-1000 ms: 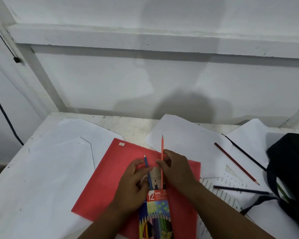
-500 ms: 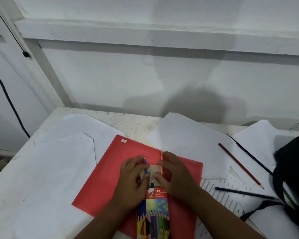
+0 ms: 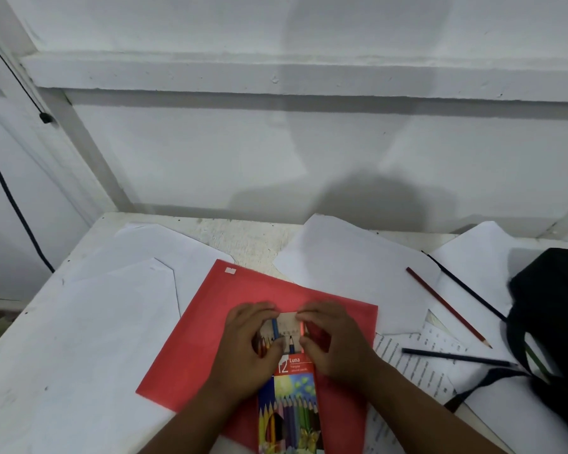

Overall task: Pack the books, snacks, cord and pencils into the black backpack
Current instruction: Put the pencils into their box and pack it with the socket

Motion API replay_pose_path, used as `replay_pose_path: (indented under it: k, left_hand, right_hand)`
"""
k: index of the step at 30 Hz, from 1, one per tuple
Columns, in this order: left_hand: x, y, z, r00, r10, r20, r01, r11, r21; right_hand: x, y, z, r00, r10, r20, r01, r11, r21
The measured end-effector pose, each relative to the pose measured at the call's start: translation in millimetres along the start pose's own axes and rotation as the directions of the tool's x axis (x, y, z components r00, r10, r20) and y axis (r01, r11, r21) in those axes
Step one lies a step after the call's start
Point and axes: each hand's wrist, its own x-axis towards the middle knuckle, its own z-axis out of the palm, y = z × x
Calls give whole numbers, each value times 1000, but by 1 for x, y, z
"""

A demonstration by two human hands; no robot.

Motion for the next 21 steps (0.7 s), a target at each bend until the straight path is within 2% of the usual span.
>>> replay_pose_path:
  k: [6, 14, 21]
  left_hand:
    - [0, -3, 3, 999, -42, -15, 42, 999, 24]
    - [0, -2, 2, 998, 51, -27, -53, 997, -52]
    - [0, -1, 1, 999, 22, 24, -20, 998, -63]
  right_hand:
    - [-2, -1, 2, 999, 31, -25, -31, 999, 7]
    - [-2, 0, 2, 999, 40, -21, -38, 998, 54]
    - [1, 0, -1, 995, 100, 19, -101, 993, 66]
